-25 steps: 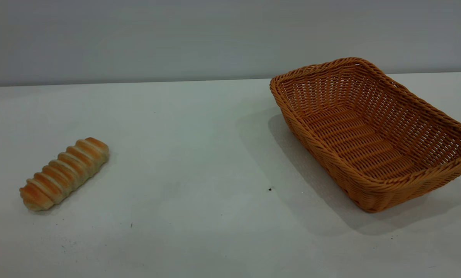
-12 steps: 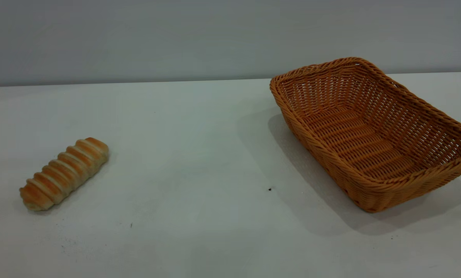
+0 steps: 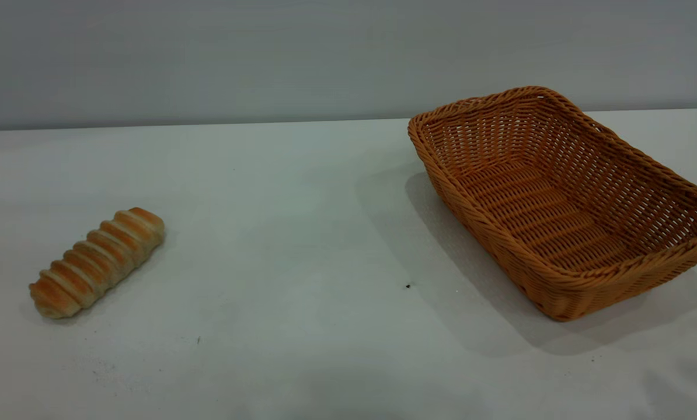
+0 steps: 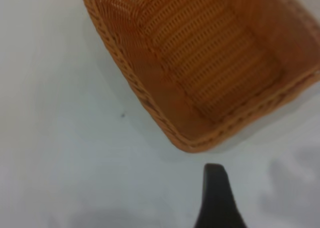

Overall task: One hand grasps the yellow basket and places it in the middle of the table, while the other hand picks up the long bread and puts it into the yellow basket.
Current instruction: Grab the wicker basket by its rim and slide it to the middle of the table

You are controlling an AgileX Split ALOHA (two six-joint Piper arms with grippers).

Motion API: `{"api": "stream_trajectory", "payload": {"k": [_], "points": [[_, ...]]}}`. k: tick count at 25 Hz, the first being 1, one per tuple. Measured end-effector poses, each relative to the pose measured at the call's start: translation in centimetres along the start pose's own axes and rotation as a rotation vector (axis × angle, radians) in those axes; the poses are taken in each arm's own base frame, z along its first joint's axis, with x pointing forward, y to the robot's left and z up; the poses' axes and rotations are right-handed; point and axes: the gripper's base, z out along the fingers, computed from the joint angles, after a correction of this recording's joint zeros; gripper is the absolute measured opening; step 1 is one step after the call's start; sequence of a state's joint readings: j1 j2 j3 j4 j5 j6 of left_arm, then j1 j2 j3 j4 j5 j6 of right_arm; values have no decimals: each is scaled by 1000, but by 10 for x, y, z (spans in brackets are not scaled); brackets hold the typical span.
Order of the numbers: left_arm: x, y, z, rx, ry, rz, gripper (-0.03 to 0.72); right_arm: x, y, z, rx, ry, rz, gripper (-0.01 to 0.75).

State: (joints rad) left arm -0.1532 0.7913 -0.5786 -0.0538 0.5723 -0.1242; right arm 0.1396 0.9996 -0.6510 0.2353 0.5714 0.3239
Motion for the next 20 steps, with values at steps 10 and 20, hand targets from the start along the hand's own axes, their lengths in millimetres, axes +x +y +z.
{"api": "stream_trajectory", "payload": {"k": [10,20], "points": [[1,-5,-4,51,-8,12,553,-14,-6,76,156,176,195,558],[0,-6,-6,71,-29,5,553,-15,-34,116,281,203,262,558]]}}
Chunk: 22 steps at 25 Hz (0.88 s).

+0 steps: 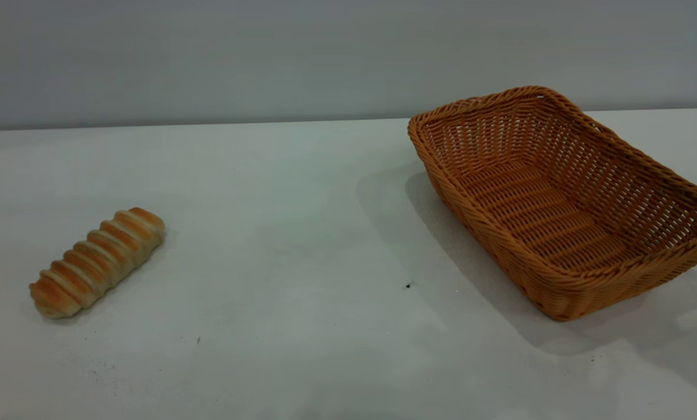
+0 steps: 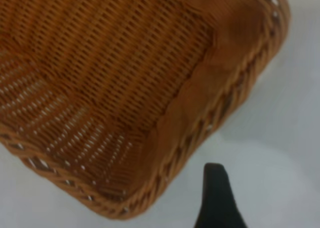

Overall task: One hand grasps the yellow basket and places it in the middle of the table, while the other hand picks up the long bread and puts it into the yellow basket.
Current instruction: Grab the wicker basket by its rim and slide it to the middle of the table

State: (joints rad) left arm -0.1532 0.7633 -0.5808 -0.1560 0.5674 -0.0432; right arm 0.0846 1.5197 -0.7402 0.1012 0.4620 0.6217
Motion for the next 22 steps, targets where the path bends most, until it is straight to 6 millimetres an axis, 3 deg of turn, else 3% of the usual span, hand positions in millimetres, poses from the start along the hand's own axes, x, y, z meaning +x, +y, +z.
{"api": "stream_trajectory", "payload": {"k": [12,22], "points": [[-1,0,0,1,-8,-1,553,2,2,52,-11,67,139,558],[-2,0,0,2,-20,-1,553,2,-1,81,-9,70,150,558]]}}
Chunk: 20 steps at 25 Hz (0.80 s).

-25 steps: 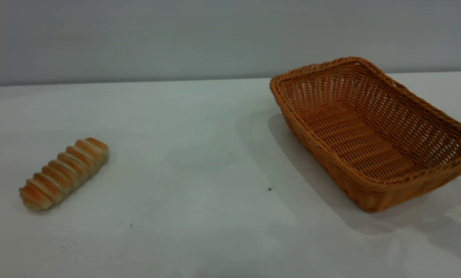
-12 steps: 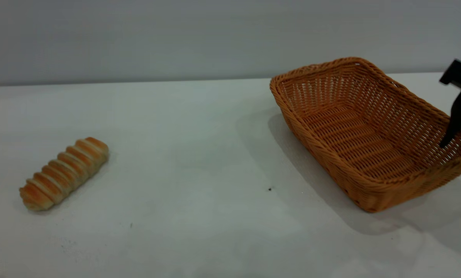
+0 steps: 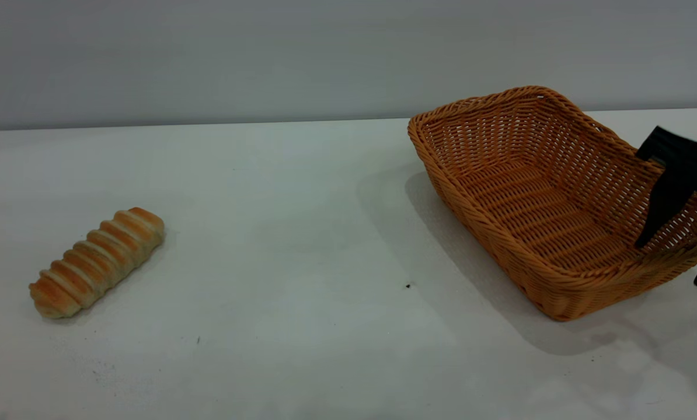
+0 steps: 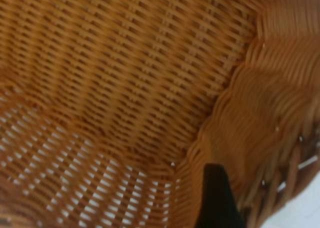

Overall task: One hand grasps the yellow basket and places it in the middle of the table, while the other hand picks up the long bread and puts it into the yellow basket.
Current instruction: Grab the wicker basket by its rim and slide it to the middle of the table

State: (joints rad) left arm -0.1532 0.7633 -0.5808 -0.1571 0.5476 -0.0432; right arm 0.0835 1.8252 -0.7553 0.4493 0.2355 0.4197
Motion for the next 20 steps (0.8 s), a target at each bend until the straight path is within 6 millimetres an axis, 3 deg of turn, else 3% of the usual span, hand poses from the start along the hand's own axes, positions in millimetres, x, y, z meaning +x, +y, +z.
{"api": "stream_trajectory", "payload": {"k": [6,10,14,19,20], "points": [[-5,-1,-3,3,-19,2,553,-3,0,16,14,3,-11,553],[-10,-2,-6,5,-41,17,553,-4,-1,26,27,9,-7,489],[-10,-2,-6,5,-45,30,553,-6,0,32,31,13,-14,336],[-10,-2,-6,5,-45,32,553,-11,4,32,11,-20,-59,84],[-10,-2,-6,5,-45,32,553,-10,4,32,14,-14,-106,81]]}}
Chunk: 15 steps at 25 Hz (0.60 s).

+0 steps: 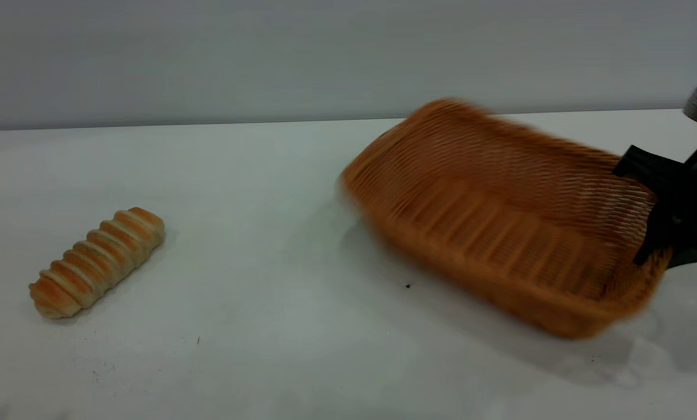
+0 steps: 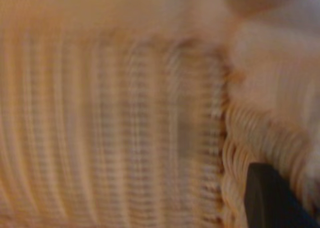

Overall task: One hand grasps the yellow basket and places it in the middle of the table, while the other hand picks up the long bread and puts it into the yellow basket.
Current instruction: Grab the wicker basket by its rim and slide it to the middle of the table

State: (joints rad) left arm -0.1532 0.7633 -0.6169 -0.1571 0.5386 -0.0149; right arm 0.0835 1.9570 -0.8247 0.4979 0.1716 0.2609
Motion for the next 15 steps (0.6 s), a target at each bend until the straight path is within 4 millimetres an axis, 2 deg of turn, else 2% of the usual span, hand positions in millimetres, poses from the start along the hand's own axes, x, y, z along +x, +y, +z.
{"api": "stream_trajectory", "payload": {"k": [5,10,15], "points": [[0,0,0,0,2,0,553,-5,8,-1,-11,26,-71,85],[2,0,0,0,19,0,553,-22,35,-11,-73,77,-213,85],[3,0,0,0,29,0,553,-25,61,-19,-165,129,-370,85]]}}
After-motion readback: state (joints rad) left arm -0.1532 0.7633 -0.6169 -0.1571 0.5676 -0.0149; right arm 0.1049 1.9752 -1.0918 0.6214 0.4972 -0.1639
